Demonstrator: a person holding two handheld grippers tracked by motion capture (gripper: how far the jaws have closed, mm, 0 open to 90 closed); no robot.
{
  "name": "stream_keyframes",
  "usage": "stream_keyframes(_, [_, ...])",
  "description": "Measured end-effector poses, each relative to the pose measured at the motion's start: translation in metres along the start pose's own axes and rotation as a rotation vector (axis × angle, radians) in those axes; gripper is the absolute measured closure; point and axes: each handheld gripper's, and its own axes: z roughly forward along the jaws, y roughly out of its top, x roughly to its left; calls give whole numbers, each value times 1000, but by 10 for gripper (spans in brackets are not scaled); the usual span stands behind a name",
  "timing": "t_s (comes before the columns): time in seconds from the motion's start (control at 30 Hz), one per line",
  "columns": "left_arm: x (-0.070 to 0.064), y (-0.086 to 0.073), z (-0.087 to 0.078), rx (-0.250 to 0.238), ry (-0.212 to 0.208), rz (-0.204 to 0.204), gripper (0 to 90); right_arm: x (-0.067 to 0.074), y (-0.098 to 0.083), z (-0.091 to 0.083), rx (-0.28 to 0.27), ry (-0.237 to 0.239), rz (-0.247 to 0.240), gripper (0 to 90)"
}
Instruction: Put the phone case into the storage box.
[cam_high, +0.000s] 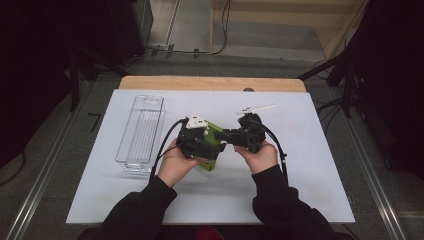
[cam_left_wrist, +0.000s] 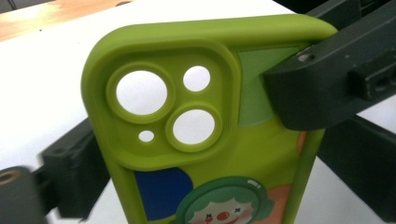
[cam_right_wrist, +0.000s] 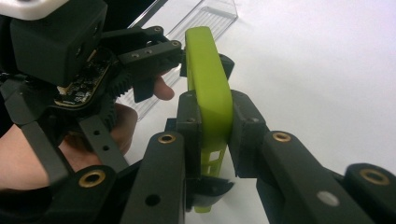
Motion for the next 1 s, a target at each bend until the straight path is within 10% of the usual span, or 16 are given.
stream_keyframes(1.0, [5, 2, -5, 19, -12, -35, 168, 6, 4, -16, -43, -9, -28, 612])
